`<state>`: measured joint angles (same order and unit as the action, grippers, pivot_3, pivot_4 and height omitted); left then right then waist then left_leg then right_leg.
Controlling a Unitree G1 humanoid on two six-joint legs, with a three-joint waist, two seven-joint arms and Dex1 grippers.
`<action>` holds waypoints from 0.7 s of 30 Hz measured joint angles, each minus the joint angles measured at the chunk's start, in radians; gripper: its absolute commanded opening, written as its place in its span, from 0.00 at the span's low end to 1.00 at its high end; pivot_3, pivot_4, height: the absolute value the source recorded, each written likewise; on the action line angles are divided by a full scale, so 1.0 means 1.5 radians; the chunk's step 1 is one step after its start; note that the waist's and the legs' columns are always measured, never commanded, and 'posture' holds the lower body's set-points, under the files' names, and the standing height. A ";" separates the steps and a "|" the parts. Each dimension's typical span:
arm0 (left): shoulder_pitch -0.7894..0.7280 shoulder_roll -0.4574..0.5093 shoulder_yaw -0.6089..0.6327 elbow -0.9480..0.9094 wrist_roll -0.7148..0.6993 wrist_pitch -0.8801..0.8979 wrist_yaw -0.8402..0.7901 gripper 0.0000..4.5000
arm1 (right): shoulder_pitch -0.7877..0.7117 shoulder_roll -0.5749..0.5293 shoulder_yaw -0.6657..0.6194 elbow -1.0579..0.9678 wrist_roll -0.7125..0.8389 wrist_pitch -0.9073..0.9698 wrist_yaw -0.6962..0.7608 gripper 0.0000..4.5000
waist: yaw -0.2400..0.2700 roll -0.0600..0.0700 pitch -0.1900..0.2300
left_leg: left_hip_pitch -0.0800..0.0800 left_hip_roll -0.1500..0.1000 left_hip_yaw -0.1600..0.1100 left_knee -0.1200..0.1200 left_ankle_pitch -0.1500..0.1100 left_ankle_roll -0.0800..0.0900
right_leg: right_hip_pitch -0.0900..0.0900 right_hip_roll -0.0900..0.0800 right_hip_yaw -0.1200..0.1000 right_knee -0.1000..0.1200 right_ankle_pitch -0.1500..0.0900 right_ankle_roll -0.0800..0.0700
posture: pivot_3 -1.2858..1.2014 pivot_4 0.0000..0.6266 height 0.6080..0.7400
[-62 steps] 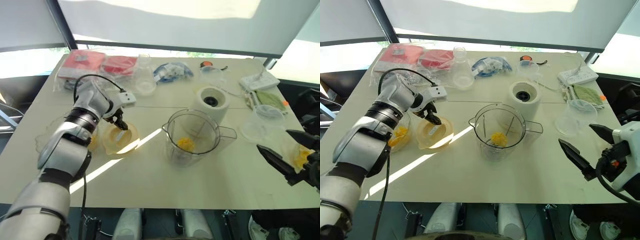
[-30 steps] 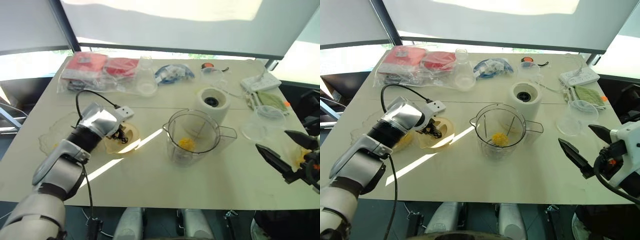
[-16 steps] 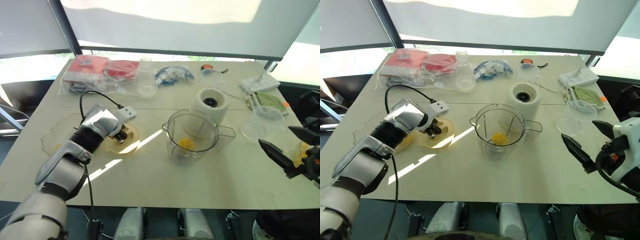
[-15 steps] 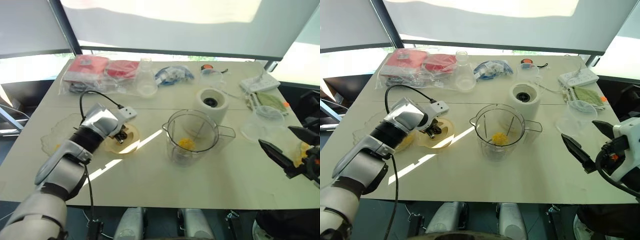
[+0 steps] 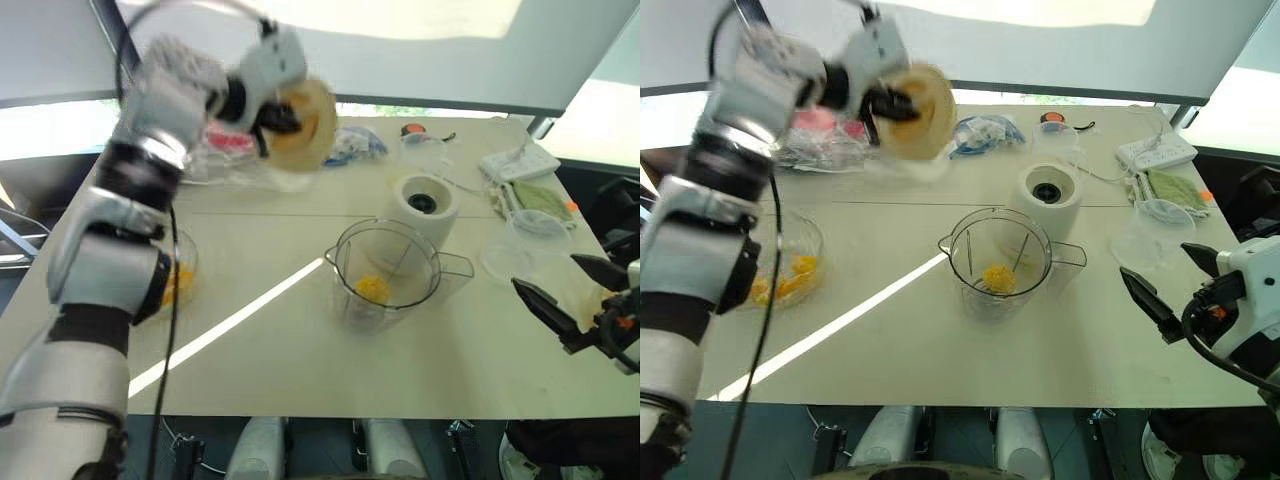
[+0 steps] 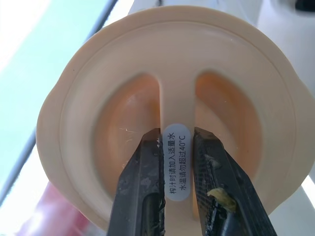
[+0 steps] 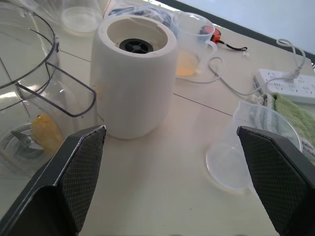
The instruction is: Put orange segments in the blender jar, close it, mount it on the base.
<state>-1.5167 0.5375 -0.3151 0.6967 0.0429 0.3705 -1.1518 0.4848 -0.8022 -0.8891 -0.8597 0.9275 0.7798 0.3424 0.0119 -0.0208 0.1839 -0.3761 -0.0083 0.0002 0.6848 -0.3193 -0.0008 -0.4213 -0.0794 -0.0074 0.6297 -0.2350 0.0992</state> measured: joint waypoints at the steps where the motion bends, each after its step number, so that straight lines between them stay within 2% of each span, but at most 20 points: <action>1: -0.020 -0.007 0.015 0.033 -0.016 -0.025 -0.037 0.05 | -0.001 0.002 0.003 0.001 -0.006 -0.001 0.001 1.00 | 0.000 0.000 0.000 | 0.000 0.000 0.000 0.000 0.000 0.000 | 0.000 0.000 0.000 0.000 0.000 0.000 | 0.52 0.24 1.00; 5: -0.036 -0.032 0.026 0.093 -0.062 -0.082 -0.189 0.05 | -0.003 0.014 0.008 0.001 -0.015 -0.008 0.005 1.00 | 0.000 0.000 0.000 | 0.000 0.000 0.000 0.000 0.000 0.000 | 0.000 0.001 0.000 0.001 0.000 0.000 | 0.52 0.24 1.00; 8: -0.040 -0.043 0.022 0.092 -0.124 -0.079 -0.281 0.05 | -0.005 0.027 0.016 0.000 -0.023 -0.009 0.004 1.00 | 0.000 0.000 0.000 | 0.000 0.000 0.000 0.000 0.000 0.000 | 0.000 0.000 0.000 0.001 0.000 0.000 | 0.52 0.24 1.00; 15: -0.119 -0.077 -0.070 0.053 -0.240 0.037 -0.306 0.05 | -0.015 0.055 0.057 -0.001 -0.039 -0.020 -0.001 1.00 | 0.000 0.000 0.000 | -0.001 0.001 -0.001 0.001 0.000 0.000 | 0.000 0.000 0.000 0.000 0.000 0.001 | 0.52 0.24 1.00; 21: -0.111 -0.099 -0.212 -0.026 -0.261 0.032 -0.306 0.05 | -0.062 0.083 0.125 -0.010 -0.040 -0.027 -0.034 1.00 | -0.003 0.002 0.000 | 0.000 0.001 -0.001 0.001 0.000 0.000 | 0.000 0.001 0.001 0.001 0.000 0.000 | 0.52 0.24 1.00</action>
<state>-1.6828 0.3897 -0.6337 0.6578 -0.3492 0.4192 -1.6114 0.3911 -0.6781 -0.7020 -0.8746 0.8678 0.7395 0.2917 0.0072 -0.0172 0.1843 -0.3760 -0.0074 -0.0012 0.6858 -0.3194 -0.0006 -0.4219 -0.0774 -0.0061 0.6314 -0.2356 0.0995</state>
